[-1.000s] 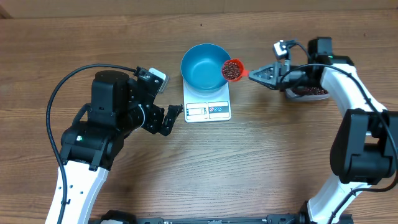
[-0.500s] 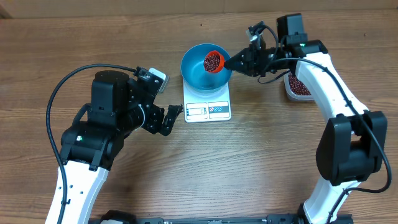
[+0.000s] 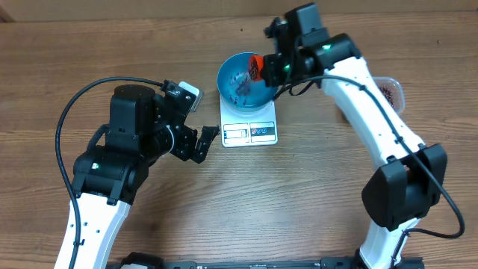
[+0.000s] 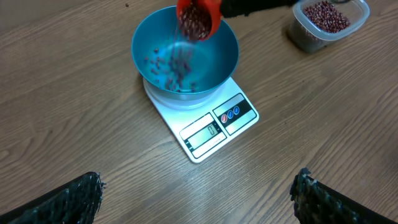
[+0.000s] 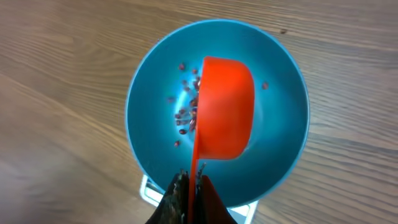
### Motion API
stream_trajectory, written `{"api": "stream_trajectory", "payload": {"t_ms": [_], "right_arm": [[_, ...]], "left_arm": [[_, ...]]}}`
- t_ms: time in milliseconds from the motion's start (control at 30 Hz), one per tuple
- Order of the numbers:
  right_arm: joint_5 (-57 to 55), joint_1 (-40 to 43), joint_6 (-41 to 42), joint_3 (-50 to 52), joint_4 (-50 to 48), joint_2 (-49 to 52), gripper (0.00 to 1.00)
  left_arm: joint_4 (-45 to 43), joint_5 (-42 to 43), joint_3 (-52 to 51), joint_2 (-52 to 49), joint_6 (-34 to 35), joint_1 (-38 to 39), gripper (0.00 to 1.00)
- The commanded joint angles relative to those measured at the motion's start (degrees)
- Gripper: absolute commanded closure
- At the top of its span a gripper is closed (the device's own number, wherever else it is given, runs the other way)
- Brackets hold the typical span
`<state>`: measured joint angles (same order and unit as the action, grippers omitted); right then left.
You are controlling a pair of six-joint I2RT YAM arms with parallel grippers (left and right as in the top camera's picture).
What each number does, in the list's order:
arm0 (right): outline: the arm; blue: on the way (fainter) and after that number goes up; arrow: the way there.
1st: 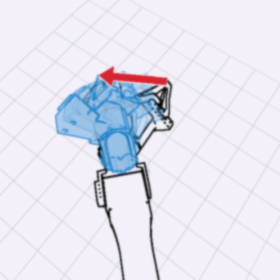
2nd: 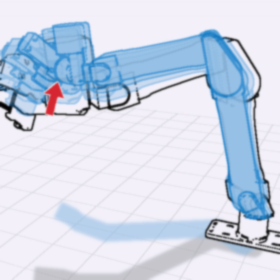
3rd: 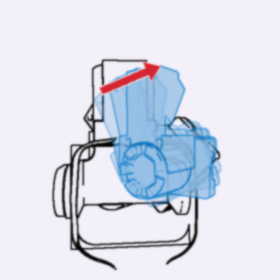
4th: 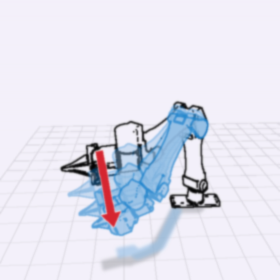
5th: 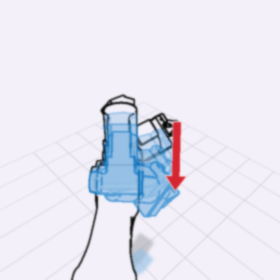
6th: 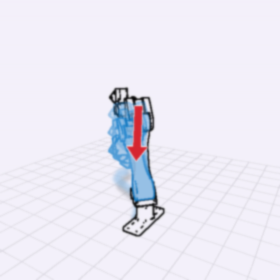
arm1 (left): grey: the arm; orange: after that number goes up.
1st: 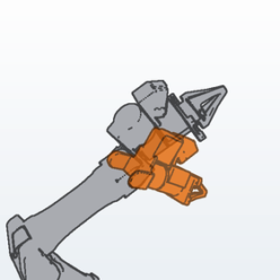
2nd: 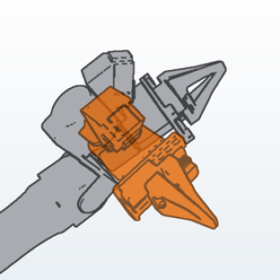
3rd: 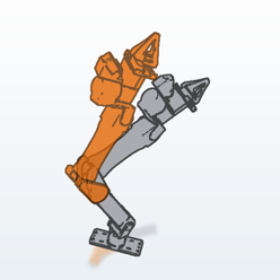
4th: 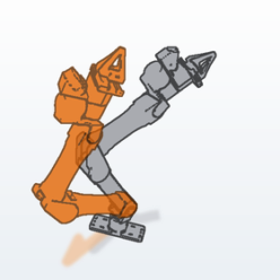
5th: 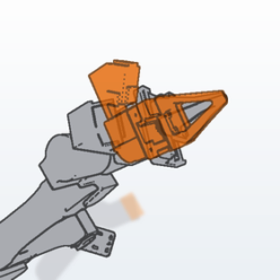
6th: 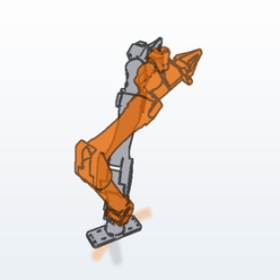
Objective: Scoop item into bowl and weigh 150g on scale
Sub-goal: 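Tip the red scoop to pour beans into the teal bowl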
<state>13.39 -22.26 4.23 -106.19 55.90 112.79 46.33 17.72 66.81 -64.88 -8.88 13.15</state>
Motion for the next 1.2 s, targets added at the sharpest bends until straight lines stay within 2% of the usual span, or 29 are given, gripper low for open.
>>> {"api": "stream_trajectory", "payload": {"t_ms": [0,333,533,967,1167], "right_arm": [[-13.6,-2.8,-2.9,-2.4,0.9,0.0,0.96],[-23.9,-7.4,-7.7,-4.2,1.7,-0.4,0.96],[-23.9,-8.7,-10.8,-4.2,1.4,-1.0,0.96],[-23.6,-8.9,-10.7,-4.2,1.4,-2.2,0.96],[-14.3,-4.9,-10.5,-4.2,1.6,-6.1,0.96]], "left_arm": [[0.0,-0.2,1.0,0.4,1.0,0.4,0.0],[0.0,-0.2,1.0,0.4,1.0,0.4,0.0],[0.0,-0.2,1.0,0.4,1.0,0.4,0.0],[0.0,-0.2,1.0,0.4,1.0,0.4,0.0],[0.0,-0.2,1.0,0.4,1.0,0.4,0.0]]}}
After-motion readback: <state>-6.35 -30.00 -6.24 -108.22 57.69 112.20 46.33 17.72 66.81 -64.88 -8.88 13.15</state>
